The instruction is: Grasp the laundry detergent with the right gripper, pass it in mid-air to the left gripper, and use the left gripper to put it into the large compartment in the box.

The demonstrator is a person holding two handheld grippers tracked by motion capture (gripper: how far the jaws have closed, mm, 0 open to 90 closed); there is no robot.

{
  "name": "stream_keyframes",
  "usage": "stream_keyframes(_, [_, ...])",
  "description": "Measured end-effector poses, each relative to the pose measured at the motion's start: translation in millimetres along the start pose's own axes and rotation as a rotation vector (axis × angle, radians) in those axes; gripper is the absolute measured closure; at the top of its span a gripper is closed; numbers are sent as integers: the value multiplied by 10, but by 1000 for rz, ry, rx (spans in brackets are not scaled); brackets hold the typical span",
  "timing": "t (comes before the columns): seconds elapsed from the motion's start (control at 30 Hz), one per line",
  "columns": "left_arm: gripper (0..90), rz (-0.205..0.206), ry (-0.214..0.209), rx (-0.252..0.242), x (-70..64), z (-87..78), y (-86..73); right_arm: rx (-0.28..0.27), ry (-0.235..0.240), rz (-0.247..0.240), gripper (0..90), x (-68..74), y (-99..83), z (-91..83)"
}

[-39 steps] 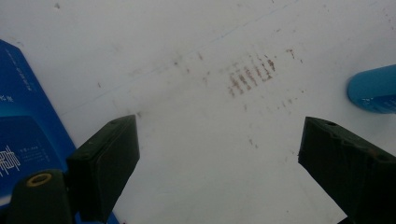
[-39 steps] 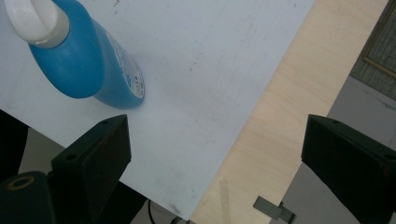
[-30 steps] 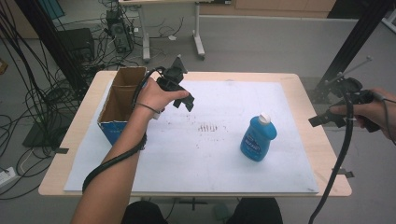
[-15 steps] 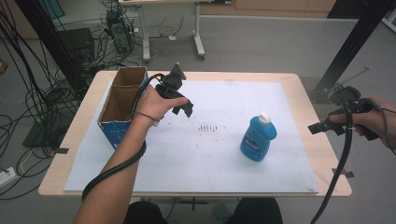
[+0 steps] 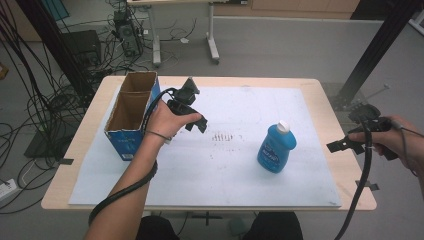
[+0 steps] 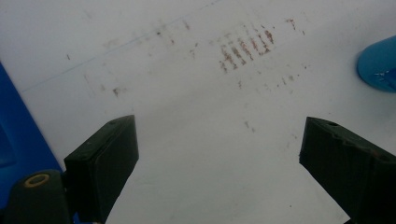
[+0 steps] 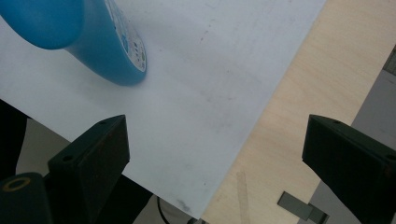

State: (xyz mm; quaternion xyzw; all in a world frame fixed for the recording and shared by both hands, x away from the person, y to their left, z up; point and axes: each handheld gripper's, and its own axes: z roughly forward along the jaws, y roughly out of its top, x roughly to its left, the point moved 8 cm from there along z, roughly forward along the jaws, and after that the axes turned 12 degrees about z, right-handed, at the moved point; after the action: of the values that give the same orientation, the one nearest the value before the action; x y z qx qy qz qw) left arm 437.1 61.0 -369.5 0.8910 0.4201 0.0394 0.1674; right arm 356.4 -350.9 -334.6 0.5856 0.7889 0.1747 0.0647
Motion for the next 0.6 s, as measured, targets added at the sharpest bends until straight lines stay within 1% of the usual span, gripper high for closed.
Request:
stream_keyframes(0.07, [120, -1, 0, 1, -10, 22, -16, 2, 2, 3, 73, -2, -10, 17])
stream_keyframes(0.13, [121, -3, 1, 1, -15, 37, -30, 7, 6, 6, 73, -6, -39, 71])
stream_keyframes(0.27, [120, 2, 0, 1, -30, 69, -66, 11, 11, 12, 73, -21, -67, 133])
stream_keyframes(0.4, [120, 5, 10, 8, -42, 107, -106, 13, 16, 22, 74, -38, -98, 220])
stream_keyframes(0.57, [120, -1, 7, 9, -62, 152, -156, 19, 23, 19, 74, -36, -135, 320])
stream_keyframes(0.6, [120, 4, 7, 9, -62, 157, -167, 18, 25, 20, 74, -34, -141, 344])
